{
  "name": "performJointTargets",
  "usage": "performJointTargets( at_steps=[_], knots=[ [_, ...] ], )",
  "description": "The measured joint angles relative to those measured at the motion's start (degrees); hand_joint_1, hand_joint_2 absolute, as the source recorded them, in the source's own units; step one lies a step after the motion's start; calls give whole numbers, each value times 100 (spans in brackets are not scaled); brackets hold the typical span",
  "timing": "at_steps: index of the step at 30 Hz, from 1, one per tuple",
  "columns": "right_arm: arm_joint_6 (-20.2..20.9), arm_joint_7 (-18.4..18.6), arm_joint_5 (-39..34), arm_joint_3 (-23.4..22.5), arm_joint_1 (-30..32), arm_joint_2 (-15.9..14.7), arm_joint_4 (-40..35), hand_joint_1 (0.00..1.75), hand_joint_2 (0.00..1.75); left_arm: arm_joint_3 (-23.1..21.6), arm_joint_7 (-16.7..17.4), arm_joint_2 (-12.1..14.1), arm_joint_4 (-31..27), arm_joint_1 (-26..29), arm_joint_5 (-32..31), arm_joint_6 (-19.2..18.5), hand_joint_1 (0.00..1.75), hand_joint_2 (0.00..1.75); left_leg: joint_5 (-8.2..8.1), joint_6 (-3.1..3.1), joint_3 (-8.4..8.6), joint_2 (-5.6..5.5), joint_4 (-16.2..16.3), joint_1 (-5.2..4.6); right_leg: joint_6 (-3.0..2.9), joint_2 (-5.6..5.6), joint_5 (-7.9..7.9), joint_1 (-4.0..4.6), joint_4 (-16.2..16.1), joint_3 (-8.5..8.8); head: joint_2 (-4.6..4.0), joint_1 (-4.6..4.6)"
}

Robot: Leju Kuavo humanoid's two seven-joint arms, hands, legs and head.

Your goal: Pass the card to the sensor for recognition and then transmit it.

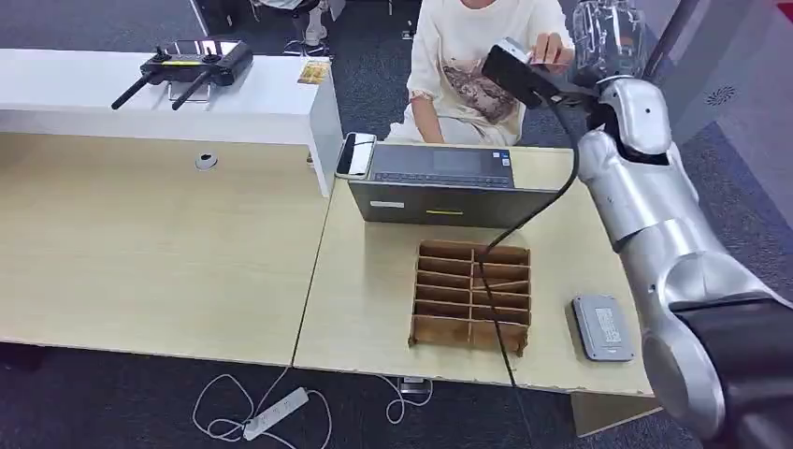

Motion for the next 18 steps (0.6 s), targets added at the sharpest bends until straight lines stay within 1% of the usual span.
performJointTargets(
  at_steps=[1, 2, 3, 5, 6, 18],
  knots=[
    [-2, -24, -31, -13, 1, -7, -7, 138, 175, 0, -2, 2, 0, 0, 0, 0, 0, 175, 0, 0, 0, 0, 0, 0, 0, 0, 0, 0, 0, 0, 0, 0],
    [-2, -53, -75, -26, 1, -13, -24, 155, 175, 0, -2, 7, 0, 1, 0, 0, 0, 175, 0, 0, -1, 0, 0, 0, 0, 0, 0, 0, 0, 0, 0, 0],
    [-2, -79, -79, -35, 1, -28, -44, 168, 175, 0, -2, 9, 0, 2, 0, 0, 0, 175, 0, 0, 0, 0, 0, 0, 0, 0, 0, 0, 0, 0, 0, -2],
    [-7, -120, -85, -41, 1, -48, -59, 173, 175, 0, -2, 11, 0, 4, 0, 4, 0, 175, 0, 0, 0, 0, 0, 0, 0, 0, 0, 0, 0, 0, 0, -2],
    [-9, -127, -88, -48, 2, -55, -61, 175, 175, 0, -2, 11, 0, 4, 0, 7, 0, 175, 0, 0, 0, 0, 0, 0, 0, 0, 0, 0, 0, 0, 0, 0],
    [-83, -208, -136, -68, 13, -76, -92, 173, 175, 0, -15, 9, 0, 6, 7, 50, 0, 175, 0, 0, -1, 0, 0, 0, 0, 0, 0, 0, 0, -1, 0, 0]
  ],
)
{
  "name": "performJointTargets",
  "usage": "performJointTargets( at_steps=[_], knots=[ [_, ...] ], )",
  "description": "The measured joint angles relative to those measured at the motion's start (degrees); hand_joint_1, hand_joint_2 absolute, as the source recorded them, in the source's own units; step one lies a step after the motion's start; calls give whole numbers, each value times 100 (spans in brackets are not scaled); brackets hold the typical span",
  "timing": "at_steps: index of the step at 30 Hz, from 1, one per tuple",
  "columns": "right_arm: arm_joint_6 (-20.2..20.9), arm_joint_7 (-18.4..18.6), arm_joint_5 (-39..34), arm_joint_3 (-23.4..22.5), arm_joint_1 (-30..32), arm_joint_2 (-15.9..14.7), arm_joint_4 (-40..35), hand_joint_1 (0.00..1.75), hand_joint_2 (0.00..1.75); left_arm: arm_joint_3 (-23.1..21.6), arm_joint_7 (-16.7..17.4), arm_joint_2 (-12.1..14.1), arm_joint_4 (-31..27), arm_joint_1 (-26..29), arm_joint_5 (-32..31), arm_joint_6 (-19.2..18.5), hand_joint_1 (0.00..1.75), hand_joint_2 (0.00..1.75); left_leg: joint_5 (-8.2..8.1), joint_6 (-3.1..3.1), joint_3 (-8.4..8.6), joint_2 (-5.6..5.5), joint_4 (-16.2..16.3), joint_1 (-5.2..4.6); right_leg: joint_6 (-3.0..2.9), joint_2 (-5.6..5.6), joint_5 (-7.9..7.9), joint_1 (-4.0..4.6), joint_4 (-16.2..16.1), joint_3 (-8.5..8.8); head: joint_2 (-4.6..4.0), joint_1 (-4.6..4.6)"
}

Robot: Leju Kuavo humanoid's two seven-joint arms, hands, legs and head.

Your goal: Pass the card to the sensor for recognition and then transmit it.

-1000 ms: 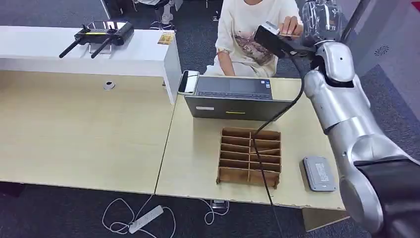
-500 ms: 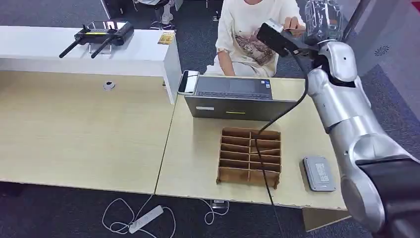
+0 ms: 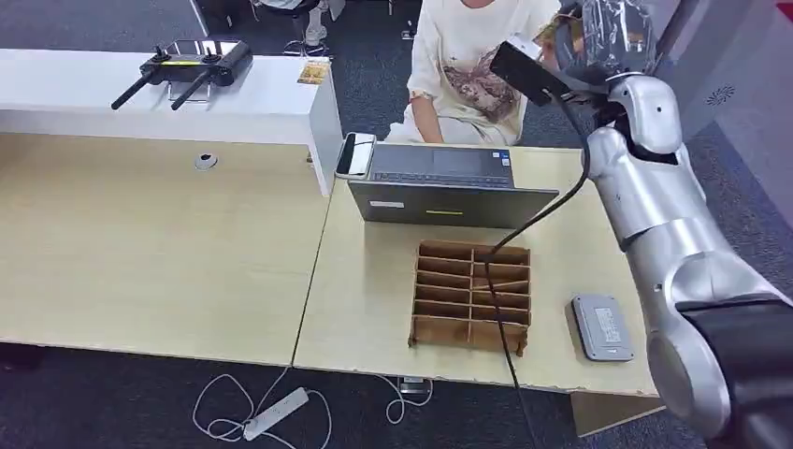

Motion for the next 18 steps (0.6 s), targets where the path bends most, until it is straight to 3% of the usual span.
performJointTargets(
  at_steps=[14, 18],
  knots=[
    [-24, 0, -28, 0, 95, -2, -79, 175, 175, 2, -2, 0, 0, 2, 4, -2, 0, 175, 0, 0, 0, 0, 0, 0, 0, 0, 0, 0, 0, 0, 0, -2],
    [-229, -135, -242, 0, 174, -2, -138, 175, 175, 13, -2, 0, 0, 2, 13, -2, 0, 175, 0, 0, 0, 0, 0, 0, 0, 0, 0, 0, 0, 0, 0, -2]
  ],
)
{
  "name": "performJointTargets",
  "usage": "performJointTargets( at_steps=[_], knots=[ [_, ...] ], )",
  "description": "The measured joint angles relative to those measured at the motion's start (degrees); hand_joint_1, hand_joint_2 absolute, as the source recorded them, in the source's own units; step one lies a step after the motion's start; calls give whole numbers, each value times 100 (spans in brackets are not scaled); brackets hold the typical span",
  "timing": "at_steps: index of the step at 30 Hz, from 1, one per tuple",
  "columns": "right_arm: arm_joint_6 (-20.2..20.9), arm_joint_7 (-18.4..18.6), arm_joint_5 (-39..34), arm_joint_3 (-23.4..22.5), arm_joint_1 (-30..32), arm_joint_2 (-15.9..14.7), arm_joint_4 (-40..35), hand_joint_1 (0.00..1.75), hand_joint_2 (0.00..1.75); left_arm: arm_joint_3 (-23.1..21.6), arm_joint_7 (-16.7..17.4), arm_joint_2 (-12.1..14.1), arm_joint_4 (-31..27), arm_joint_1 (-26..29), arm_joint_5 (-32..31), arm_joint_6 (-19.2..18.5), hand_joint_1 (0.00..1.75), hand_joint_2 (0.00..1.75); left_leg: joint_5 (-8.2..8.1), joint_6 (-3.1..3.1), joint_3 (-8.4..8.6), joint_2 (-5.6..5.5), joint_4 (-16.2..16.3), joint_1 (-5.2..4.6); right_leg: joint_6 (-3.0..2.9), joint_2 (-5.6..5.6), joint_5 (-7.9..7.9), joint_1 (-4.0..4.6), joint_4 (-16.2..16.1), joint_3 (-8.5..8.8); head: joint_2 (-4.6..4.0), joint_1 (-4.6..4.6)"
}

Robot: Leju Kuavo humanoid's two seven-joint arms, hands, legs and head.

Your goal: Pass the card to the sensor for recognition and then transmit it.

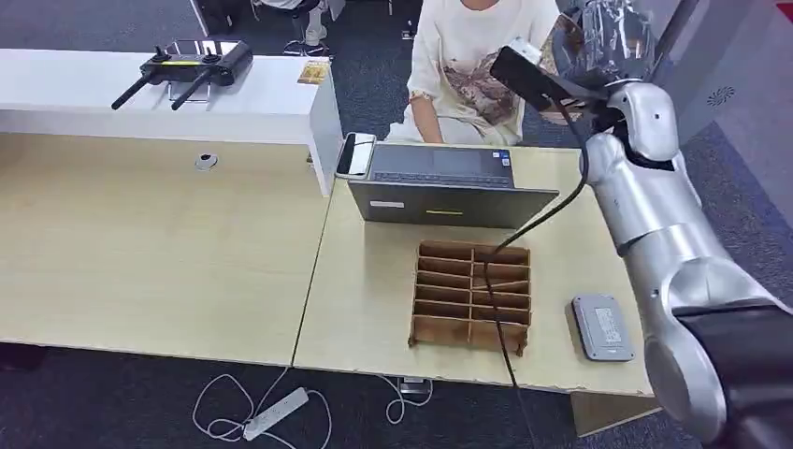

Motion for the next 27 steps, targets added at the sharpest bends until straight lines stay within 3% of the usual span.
performJointTargets(
  at_steps=[5, 10, 14, 20, 27],
  knots=[
    [-112, -326, -543, -44, 232, 2, -247, 175, 175, 11, 0, 0, 0, 0, 7, 2, 0, 175, 0, 0, -1, 0, 0, 0, 0, 0, 0, 0, 0, 0, 0, 0],
    [-106, -383, -626, -72, 359, 2, -416, 175, 175, 13, 0, 0, 0, 0, 9, 2, 0, 175, 0, 0, -1, 0, 0, 0, 0, 0, 0, 0, 0, 0, 0, 0],
    [59, -604, -992, -138, 429, 4, -547, 175, 175, 18, 0, 0, 0, 1, 15, 4, 0, 175, 0, 0, -1, -1, 0, 0, 0, -1, 0, 0, 0, 0, 0, 0],
    [966, -984, -2544, -324, 856, -28, -1264, 175, 175, 68, 0, 2, 0, 23, 26, 37, 0, 175, 0, 0, 1, -1, 0, 0, 0, -1, 0, 0, -2, 0, 0, 2],
    [2200, -1152, -4779, -529, 1612, -391, -2406, 175, 175, 125, 0, 4, 0, 54, 26, 89, 0, 175, -1, 1, -1, -5, 0, -1, 1, -5, 0, 0, -7, 0, 0, 0]
  ],
)
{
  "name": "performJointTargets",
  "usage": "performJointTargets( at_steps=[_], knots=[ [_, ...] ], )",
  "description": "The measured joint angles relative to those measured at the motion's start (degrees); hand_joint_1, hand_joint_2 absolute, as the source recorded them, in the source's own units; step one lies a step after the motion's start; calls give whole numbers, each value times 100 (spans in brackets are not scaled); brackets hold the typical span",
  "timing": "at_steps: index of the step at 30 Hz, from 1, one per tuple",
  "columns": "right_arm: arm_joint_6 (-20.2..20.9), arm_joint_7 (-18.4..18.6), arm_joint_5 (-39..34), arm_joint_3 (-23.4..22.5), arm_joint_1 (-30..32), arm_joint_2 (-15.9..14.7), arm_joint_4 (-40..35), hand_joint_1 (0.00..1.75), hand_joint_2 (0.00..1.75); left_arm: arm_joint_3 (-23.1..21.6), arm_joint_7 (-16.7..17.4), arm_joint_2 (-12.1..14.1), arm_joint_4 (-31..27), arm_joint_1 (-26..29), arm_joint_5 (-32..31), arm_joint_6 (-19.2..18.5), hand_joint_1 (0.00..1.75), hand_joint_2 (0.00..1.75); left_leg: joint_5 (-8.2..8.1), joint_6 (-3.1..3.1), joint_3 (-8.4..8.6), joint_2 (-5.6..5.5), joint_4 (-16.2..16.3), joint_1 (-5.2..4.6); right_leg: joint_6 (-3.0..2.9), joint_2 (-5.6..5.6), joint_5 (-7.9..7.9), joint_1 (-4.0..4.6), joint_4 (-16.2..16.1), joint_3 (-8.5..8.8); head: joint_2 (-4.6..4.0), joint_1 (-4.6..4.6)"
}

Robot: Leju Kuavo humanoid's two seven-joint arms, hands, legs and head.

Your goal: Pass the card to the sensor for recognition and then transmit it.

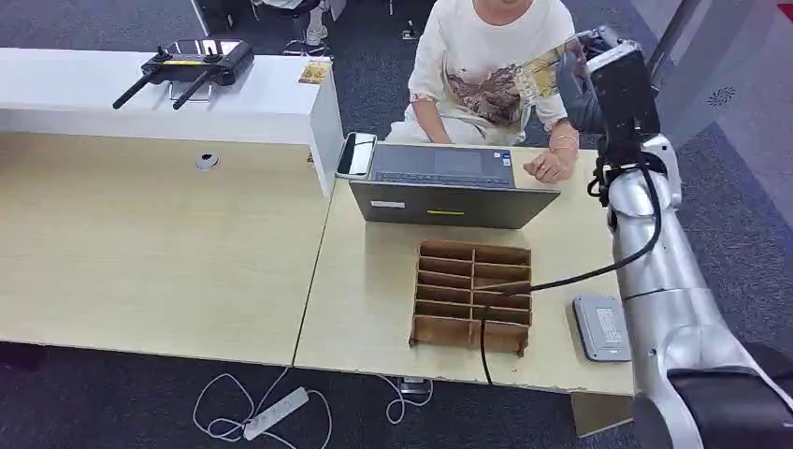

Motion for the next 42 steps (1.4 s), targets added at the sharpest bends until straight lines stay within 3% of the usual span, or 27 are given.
performJointTargets(
  at_steps=[8, 20, 28, 42],
  knots=[
    [762, -234, -1366, -376, 997, -678, -878, 175, 175, 31, 15, 2, 0, 13, 7, 48, 0, 175, -2, 2, -4, -1, 1, -1, 1, -1, 1, -1, -4, 1, 0, 2],
    [1275, -317, -2124, -864, 1940, -1389, -1363, 175, 175, 81, 98, -4, 0, 16, 24, 107, 0, 175, -3, 3, -4, 0, 0, 0, 1, -1, 0, 0, -3, -1, 0, 0],
    [1844, -271, -2896, -1196, 2355, -1622, -1356, 175, 175, 140, 131, -7, 0, 14, 24, 140, 0, 175, -3, 4, -5, 1, 0, -1, 1, 0, 0, -1, -4, -1, 0, 0],
    [2130, -258, -3383, -1495, 2710, -1922, -1057, 175, 175, 164, 173, -7, 0, 11, 33, 153, 0, 175, -3, 4, -5, -2, 0, -1, 1, -3, 0, -1, -4, -1, 0, 0]
  ],
)
